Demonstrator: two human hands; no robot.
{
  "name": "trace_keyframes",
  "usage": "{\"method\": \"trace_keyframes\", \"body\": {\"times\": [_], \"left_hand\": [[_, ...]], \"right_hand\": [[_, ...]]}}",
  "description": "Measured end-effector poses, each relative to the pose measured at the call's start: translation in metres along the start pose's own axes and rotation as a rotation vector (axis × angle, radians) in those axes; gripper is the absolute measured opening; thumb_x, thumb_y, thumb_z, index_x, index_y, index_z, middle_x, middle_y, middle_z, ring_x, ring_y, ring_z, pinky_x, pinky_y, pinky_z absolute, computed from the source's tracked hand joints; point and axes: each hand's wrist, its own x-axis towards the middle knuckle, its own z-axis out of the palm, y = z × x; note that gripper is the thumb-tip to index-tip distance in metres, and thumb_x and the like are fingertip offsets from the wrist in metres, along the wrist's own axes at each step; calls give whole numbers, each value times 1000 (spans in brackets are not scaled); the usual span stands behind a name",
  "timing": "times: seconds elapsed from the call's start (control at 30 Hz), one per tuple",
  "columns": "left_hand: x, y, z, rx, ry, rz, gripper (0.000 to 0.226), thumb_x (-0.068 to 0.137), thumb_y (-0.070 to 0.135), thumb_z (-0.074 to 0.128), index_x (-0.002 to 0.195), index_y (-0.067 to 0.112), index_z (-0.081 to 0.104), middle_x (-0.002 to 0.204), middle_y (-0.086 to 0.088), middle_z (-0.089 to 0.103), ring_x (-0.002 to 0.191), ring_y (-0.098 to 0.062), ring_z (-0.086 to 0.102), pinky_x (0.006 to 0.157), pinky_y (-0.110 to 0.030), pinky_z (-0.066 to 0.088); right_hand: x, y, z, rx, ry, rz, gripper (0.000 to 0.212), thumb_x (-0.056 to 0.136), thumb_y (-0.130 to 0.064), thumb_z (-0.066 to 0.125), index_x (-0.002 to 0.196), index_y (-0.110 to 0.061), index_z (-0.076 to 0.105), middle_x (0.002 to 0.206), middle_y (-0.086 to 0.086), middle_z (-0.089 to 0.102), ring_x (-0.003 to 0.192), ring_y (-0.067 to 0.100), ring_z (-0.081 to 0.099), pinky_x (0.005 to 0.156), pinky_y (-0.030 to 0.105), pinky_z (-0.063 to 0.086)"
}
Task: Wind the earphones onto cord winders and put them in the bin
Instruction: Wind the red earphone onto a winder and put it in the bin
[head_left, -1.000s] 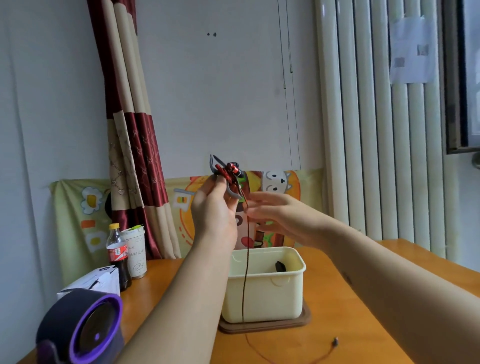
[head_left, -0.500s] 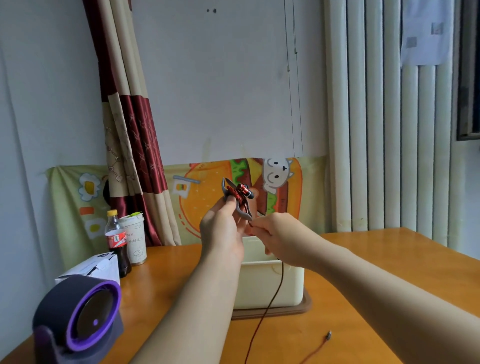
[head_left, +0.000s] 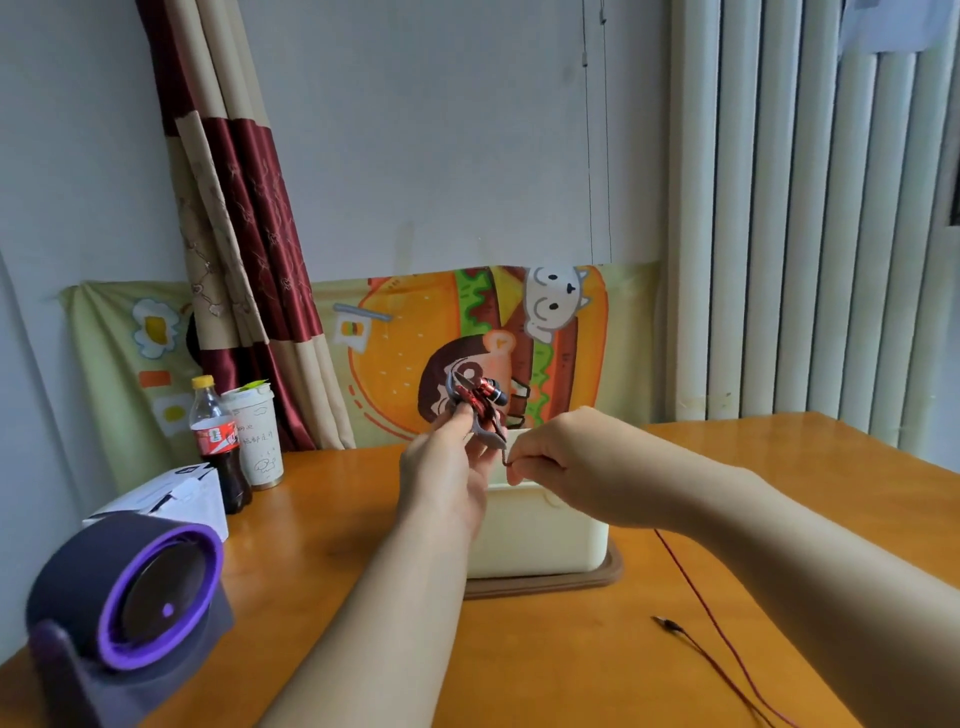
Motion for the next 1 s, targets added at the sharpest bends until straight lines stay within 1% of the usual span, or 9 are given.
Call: {"method": "trace_keyframes", "body": {"times": [0.2, 0.3, 0.4, 0.47, 0.57, 0.67, 0.83, 0.93, 1.0], "left_hand": [[13, -14, -13, 71, 50, -115, 11, 96, 9, 58, 105, 5, 62, 89, -9, 65, 82, -19, 62, 61, -32, 49], [16, -28, -18, 193, 39, -14, 6, 95, 9, 60, 93, 10, 66, 86, -8, 69, 81, -19, 65, 64, -32, 52], [19, -40, -30, 363, -96, 114, 9, 96, 12, 59, 97, 17, 67, 94, -3, 72, 83, -14, 67, 65, -28, 52], [21, -45, -39, 425, -177, 124, 13, 95, 12, 60, 106, 14, 66, 96, -1, 72, 82, -11, 67, 64, -25, 53], [23, -49, -49, 555, -271, 119, 19, 92, 15, 63, 111, 13, 66, 105, -2, 73, 93, -13, 69, 71, -28, 56], [24, -51, -50, 653, -349, 147, 15, 92, 15, 63, 107, 17, 67, 101, 1, 74, 96, -15, 70, 78, -32, 57], [20, -48, -46, 692, -486, 147, 17, 90, 18, 64, 107, 18, 67, 98, 4, 74, 95, -12, 70, 76, -28, 56], [17, -44, -43, 663, -602, 97, 24, 80, 24, 65, 103, 16, 67, 88, 6, 74, 82, -6, 70, 70, -21, 54], [18, -40, -42, 641, -635, 82, 29, 74, 25, 64, 102, 15, 66, 84, 7, 73, 79, -4, 69, 69, -19, 54]], "right_hand": [[2, 10, 3, 15, 40, -26, 27, 100, -19, 44, 100, -13, 70, 89, -4, 67, 81, 13, 61, 72, 27, 50], [6, 14, 8, 36, 77, -16, 27, 99, -20, 44, 94, -9, 69, 77, -6, 63, 70, 11, 58, 65, 25, 48], [10, 26, 8, 161, 247, 92, 27, 98, -23, 46, 94, -10, 70, 77, -3, 65, 67, 6, 58, 64, 19, 48], [10, 37, 11, 258, 359, 169, 30, 98, -24, 48, 88, -2, 67, 65, 3, 58, 52, 5, 49, 52, 13, 40], [10, 47, 25, 364, 409, 214, 31, 97, -26, 49, 88, -4, 68, 64, 14, 57, 49, 6, 41, 47, 15, 34], [12, 52, 38, 421, 479, 200, 29, 96, -29, 51, 84, -8, 67, 60, 8, 52, 52, 7, 40, 49, 17, 33], [12, 58, 48, 535, 596, 160, 20, 94, -31, 53, 88, -20, 70, 73, 6, 67, 69, 17, 60, 61, 30, 47], [12, 65, 58, 684, 612, 211, 23, 94, -29, 52, 88, -17, 70, 52, -13, 58, 51, 4, 53, 47, 11, 35], [14, 69, 65, 749, 538, 252, 25, 94, -32, 51, 88, -17, 70, 46, -20, 51, 48, -3, 48, 48, 7, 33]]}}
